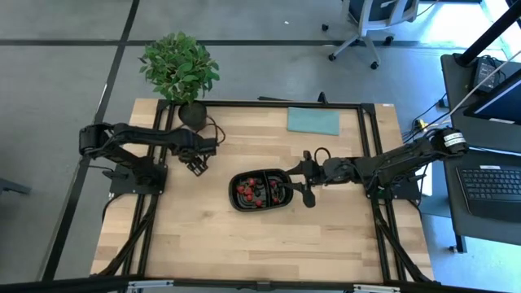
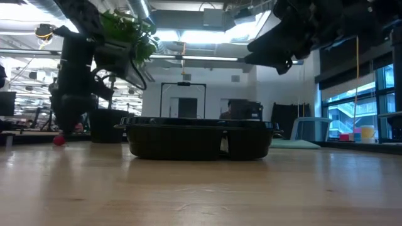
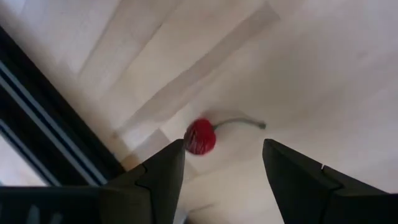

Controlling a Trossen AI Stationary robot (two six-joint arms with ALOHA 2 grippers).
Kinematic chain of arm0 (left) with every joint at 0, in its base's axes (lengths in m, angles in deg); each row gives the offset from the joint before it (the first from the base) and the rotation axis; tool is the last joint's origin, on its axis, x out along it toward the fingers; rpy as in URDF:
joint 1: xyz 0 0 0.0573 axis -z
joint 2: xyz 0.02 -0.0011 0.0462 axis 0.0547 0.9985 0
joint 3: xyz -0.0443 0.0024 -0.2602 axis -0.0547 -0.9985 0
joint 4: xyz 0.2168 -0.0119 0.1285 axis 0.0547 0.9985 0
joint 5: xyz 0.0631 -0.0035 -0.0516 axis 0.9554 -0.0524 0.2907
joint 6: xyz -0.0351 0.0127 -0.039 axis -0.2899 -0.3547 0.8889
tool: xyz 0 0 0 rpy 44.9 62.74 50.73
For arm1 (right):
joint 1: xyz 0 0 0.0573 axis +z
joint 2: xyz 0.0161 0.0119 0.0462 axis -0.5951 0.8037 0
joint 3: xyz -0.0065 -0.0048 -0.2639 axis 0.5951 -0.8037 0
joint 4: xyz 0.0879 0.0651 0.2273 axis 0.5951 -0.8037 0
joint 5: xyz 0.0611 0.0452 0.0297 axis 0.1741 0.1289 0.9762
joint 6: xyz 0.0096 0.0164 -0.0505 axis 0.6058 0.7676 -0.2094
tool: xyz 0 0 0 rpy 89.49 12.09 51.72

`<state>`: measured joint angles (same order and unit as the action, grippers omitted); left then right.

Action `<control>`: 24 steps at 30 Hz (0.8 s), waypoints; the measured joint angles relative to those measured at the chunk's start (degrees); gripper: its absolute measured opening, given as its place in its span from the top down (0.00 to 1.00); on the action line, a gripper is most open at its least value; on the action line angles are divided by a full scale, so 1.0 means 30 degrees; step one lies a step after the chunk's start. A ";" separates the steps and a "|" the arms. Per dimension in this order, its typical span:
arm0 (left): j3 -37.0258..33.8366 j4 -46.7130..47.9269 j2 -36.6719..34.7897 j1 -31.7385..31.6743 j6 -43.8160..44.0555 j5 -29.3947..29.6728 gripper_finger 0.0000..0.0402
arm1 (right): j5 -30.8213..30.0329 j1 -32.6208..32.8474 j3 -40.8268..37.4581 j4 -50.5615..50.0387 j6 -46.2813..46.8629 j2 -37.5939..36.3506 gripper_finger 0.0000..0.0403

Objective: Pick and placing Produce into tupperware
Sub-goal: Put the red cherry into the right section of the black bin

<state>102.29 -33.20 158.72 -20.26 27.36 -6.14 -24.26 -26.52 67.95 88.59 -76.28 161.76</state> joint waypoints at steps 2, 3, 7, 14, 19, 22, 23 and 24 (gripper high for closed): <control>-0.0172 -0.0542 0.0003 -0.0402 0.0254 0.0027 0.48 | -0.0015 0.0000 0.0000 -0.0102 0.0007 0.0000 0.52; -0.0270 -0.0678 0.0004 -0.0606 0.0260 0.0126 0.48 | -0.0036 0.0000 0.0000 -0.0131 0.0007 0.0000 0.52; -0.0575 -0.0810 0.0004 -0.1284 -0.0046 0.0182 0.48 | -0.0044 0.0000 0.0000 -0.0113 0.0007 0.0000 0.52; -0.1321 -0.1414 0.0004 -0.2244 -0.0774 -0.0234 0.48 | -0.0044 0.0000 0.0000 -0.0171 0.0015 0.0000 0.52; -0.1753 -0.2018 -0.0015 -0.2578 -0.1513 -0.1064 0.48 | -0.0040 0.0000 -0.0007 -0.0186 0.0015 0.0000 0.52; -0.1776 -0.2084 -0.0025 -0.2589 -0.1786 -0.1069 0.48 | -0.0042 0.0000 -0.0007 -0.0200 0.0015 0.0000 0.52; -0.1776 -0.2091 -0.0025 -0.2589 -0.1787 -0.1049 0.48 | -0.0038 0.0000 -0.0007 -0.0200 0.0015 0.0000 0.52; -0.1776 -0.2098 -0.0025 -0.2583 -0.1787 -0.1035 0.48 | -0.0036 0.0000 -0.0007 -0.0200 0.0015 0.0000 0.52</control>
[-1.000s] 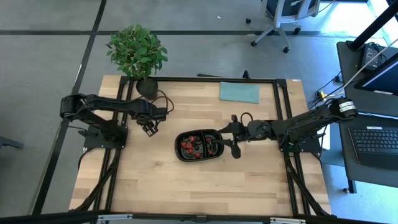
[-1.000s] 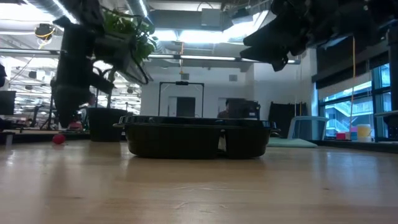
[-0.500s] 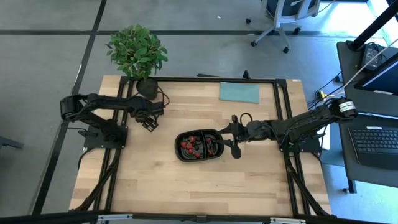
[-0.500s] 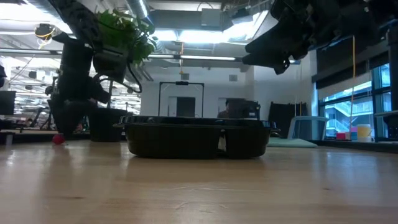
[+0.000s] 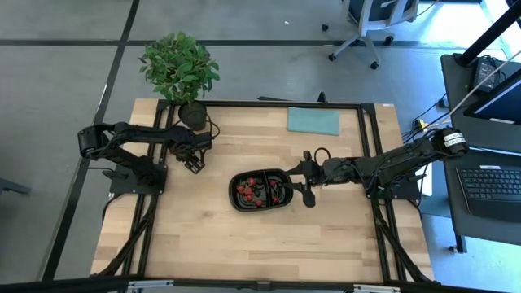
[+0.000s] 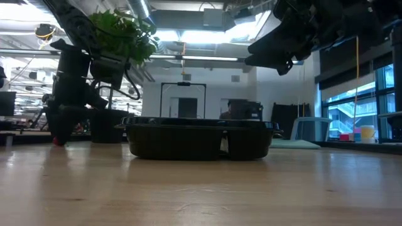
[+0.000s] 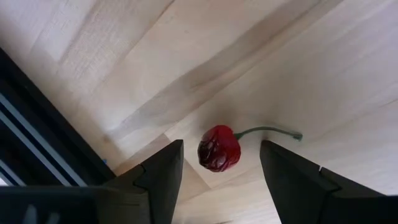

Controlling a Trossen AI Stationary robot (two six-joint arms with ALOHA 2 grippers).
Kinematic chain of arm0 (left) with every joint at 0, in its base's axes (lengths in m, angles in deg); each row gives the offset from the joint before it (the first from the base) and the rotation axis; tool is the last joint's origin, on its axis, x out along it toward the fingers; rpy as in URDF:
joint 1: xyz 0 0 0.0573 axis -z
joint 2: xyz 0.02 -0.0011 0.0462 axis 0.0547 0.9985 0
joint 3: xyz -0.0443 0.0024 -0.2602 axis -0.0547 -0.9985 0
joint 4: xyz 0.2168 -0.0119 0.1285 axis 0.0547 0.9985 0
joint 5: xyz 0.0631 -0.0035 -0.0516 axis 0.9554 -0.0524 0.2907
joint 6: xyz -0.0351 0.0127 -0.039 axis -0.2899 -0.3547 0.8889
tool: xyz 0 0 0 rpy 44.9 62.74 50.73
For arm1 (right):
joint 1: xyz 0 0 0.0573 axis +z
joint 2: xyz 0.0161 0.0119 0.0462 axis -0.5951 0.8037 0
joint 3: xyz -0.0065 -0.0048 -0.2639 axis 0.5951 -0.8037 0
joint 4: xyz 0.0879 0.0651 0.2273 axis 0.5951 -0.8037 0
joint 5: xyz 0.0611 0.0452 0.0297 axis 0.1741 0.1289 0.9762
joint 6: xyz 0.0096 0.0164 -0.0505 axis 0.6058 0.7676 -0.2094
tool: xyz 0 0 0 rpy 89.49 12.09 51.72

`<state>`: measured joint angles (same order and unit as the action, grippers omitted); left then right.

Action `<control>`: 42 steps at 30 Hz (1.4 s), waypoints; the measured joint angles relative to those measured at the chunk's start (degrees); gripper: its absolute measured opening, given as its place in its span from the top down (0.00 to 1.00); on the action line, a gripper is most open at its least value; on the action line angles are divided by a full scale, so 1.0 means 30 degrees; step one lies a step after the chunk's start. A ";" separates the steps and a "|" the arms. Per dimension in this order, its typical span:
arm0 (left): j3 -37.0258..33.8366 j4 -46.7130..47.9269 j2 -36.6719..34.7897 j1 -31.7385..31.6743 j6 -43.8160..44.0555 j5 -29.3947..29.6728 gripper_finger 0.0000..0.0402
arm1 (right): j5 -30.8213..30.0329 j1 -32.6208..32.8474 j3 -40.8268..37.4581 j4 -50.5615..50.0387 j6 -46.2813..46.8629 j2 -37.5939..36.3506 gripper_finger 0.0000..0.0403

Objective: Pick and placing Produce into tupperware
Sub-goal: Put the red cherry into the right section of the black bin

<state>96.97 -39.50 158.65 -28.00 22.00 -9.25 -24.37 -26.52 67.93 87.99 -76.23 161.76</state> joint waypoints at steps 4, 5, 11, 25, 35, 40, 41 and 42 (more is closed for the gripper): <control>-0.0007 -0.0020 0.0000 0.0001 0.0011 -0.0007 0.48 | 0.0000 0.0000 0.0000 -0.0004 0.0000 0.0000 0.52; -0.0007 -0.0023 0.0000 0.0001 0.0030 -0.0007 0.48 | 0.0000 0.0000 0.0000 -0.0007 0.0000 0.0000 0.52; -0.0015 -0.0058 0.0007 0.0001 0.0051 -0.0034 0.49 | 0.0000 -0.0007 0.0000 -0.0008 0.0000 0.0007 0.52; -0.0029 -0.0287 0.0029 0.0023 0.0061 -0.0313 0.73 | 0.0007 -0.0007 0.0000 -0.0239 -0.0007 0.0011 0.52; 0.0087 -0.0157 0.0033 0.0033 -0.0342 -0.0930 0.86 | 0.0007 -0.0007 -0.0007 -0.0299 0.0000 0.0015 0.52; 0.0898 -0.0018 0.0022 0.0526 -0.0712 -0.1223 0.88 | 0.0007 -0.0015 -0.0007 -0.0299 0.0000 0.0015 0.52; 0.1154 0.0020 0.0016 0.0636 -0.0874 -0.1223 0.88 | 0.0007 -0.0015 -0.0007 -0.0299 0.0000 0.0015 0.52; 0.1445 0.0017 0.0015 0.0758 -0.0924 -0.1228 0.88 | 0.0007 -0.0015 -0.0007 -0.0292 0.0000 0.0015 0.52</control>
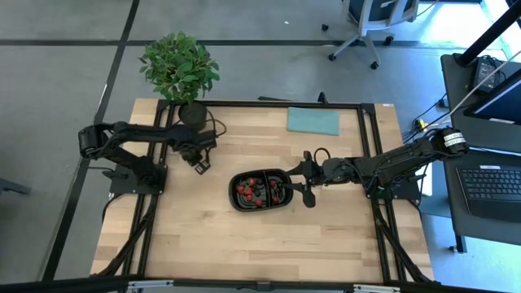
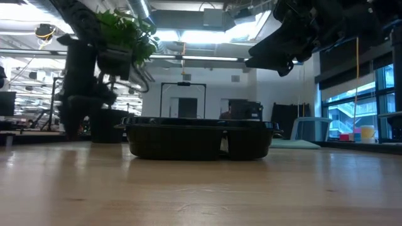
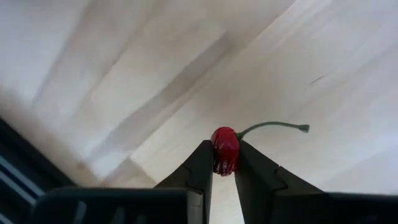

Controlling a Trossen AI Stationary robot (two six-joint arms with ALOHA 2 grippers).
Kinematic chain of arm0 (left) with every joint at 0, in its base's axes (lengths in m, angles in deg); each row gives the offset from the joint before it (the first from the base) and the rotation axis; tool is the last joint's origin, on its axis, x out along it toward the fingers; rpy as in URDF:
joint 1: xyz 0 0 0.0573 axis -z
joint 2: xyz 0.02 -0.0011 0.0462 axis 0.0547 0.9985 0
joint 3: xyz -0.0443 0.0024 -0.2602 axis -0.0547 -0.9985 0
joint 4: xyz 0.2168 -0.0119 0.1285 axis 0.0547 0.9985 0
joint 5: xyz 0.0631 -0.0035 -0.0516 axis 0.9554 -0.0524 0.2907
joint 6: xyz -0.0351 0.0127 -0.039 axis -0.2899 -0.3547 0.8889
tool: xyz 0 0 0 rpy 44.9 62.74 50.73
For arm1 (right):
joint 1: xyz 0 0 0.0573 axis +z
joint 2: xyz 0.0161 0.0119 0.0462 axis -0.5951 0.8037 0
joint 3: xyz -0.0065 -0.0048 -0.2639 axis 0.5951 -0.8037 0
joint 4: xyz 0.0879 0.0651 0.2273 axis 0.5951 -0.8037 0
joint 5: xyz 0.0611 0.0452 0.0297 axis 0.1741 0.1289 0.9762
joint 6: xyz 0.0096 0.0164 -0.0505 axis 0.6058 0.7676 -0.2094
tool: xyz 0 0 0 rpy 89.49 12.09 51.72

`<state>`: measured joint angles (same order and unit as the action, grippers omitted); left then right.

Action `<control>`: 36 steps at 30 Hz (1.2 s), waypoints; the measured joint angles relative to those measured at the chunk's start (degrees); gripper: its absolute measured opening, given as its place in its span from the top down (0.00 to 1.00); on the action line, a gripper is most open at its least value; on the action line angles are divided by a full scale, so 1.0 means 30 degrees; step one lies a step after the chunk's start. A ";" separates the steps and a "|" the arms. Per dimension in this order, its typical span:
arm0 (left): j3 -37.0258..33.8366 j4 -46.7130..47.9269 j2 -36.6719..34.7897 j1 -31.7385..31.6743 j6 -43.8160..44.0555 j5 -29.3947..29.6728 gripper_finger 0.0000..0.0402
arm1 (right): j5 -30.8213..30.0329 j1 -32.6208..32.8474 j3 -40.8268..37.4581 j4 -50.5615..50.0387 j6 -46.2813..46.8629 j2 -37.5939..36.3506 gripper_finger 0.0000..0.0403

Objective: Pick and placing Produce into tupperware
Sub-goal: Put the red cherry into the right section of the black bin

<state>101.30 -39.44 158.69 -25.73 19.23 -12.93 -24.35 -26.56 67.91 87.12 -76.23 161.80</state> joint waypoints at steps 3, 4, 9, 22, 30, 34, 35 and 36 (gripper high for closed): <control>0.1065 -0.0017 0.0000 0.0382 -0.0292 -0.0031 0.88 | 0.0000 0.0000 0.0000 0.0000 0.0007 0.0000 0.52; 0.1463 -0.0029 0.0000 0.0543 -0.0428 -0.0111 0.88 | 0.0000 0.0000 0.0000 0.0006 0.0007 0.0000 0.52; 0.3263 -0.1697 -0.0015 0.1634 -0.1171 -0.0294 0.87 | 0.0000 0.0000 0.0001 0.0023 -0.0020 0.0000 0.52; 0.3567 -1.5258 -0.0022 0.5033 -0.5662 -0.2356 0.87 | 0.0007 0.0007 -0.0007 0.2409 -0.5913 0.0241 0.52; 0.3555 -1.8796 0.0124 0.6126 -0.5504 -0.2341 0.87 | 0.0007 0.0015 -0.0007 0.7186 -1.0240 0.2220 0.52; 0.3553 -1.9410 0.0124 0.6682 -0.5494 -0.2349 0.87 | 0.0009 0.0000 0.0000 0.9903 -1.1119 0.3436 0.52; 0.3553 -1.9392 0.0124 0.6781 -0.5494 -0.2352 0.87 | 0.0000 -0.0003 0.0000 1.0494 -1.1367 0.3712 0.52; 0.3553 -1.9383 0.0124 0.6859 -0.5487 -0.2348 0.87 | 0.0000 -0.0007 0.0000 1.1084 -1.1645 0.3987 0.52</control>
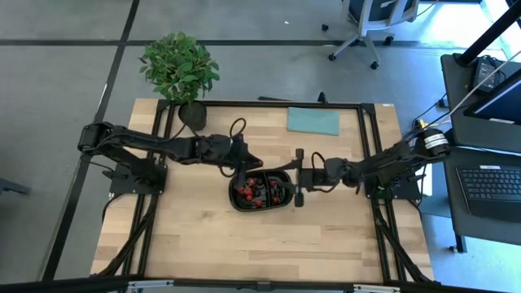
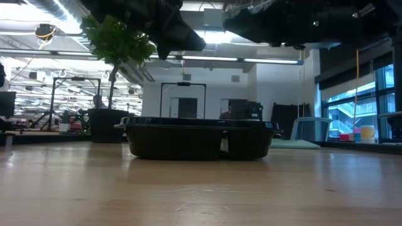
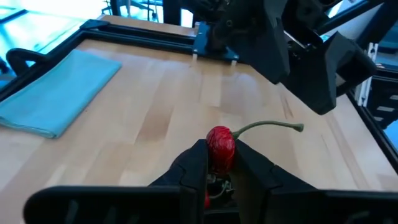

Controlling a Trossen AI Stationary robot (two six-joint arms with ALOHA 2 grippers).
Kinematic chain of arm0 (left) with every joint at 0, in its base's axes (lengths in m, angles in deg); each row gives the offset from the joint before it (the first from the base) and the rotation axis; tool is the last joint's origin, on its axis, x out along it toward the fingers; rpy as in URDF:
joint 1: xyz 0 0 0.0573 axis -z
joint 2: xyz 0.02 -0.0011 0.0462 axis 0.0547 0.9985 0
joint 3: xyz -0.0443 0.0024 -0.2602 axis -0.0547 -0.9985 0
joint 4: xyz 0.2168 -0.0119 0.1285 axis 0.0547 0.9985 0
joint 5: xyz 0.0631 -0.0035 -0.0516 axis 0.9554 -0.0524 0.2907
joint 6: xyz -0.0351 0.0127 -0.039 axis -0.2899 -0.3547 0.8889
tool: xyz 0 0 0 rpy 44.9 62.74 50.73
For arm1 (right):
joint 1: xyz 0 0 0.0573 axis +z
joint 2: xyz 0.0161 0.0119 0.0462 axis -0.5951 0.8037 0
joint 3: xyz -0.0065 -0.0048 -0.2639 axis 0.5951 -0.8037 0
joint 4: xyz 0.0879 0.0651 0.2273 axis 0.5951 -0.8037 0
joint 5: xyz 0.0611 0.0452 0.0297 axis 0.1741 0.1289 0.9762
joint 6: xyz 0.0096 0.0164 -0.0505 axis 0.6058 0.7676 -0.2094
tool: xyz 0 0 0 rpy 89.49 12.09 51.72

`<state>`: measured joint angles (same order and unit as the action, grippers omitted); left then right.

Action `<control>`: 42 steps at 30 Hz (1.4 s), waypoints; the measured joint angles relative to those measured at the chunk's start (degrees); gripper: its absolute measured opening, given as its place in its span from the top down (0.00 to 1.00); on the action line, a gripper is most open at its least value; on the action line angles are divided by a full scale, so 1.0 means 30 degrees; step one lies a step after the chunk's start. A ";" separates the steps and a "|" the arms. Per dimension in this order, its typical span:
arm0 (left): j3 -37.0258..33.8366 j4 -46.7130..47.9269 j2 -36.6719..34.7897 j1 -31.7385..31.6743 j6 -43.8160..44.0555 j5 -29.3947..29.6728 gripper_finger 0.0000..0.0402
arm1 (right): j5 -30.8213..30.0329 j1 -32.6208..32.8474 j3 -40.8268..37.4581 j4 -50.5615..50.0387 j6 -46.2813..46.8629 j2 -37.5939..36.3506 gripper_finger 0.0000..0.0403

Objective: Pick and placing Produce into tupperware
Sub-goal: Put the red cherry into the right section of the black bin

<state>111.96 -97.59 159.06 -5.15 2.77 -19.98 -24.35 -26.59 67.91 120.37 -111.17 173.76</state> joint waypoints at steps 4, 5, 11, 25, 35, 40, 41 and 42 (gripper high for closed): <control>0.0000 -0.0075 0.0000 0.0288 0.0044 0.0014 0.87 | 0.0000 -0.0035 0.0536 0.0992 -0.0360 0.0894 0.52; 0.0000 -0.0198 0.0000 0.0353 0.0044 0.0014 0.87 | 0.0000 -0.0062 0.0872 0.0982 -0.0362 0.1157 0.52; 0.0000 -0.0372 0.0006 0.0368 0.0042 0.0022 0.87 | -0.0005 -0.0447 0.3555 -0.0413 -0.0942 0.3086 0.52; -0.0015 -0.0138 0.0022 0.0587 0.0029 0.0269 0.87 | -0.1566 -0.0452 0.4822 -0.1998 -0.2158 0.3692 0.67; 0.0000 -0.0007 0.0022 0.0608 0.0029 -0.0139 0.87 | -0.2888 0.0432 0.4801 -0.2123 -0.3814 0.3692 0.70; 0.0000 0.0066 0.0022 0.0605 0.0029 -0.0091 0.87 | -0.5777 0.1047 0.4801 -0.2189 -0.4451 0.3692 0.70; 0.0000 0.0062 0.0015 0.0622 0.0029 -0.0132 0.87 | -0.5876 0.1128 0.4794 -0.2206 -0.4709 0.3692 0.70; 0.0007 0.0058 0.0015 0.0633 0.0029 -0.0125 0.87 | -0.5867 0.1205 0.4794 -0.2206 -0.4845 0.3692 0.70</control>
<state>111.98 -97.42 159.11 -3.25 2.85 -20.35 -41.95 -22.97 82.29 113.76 -125.70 184.84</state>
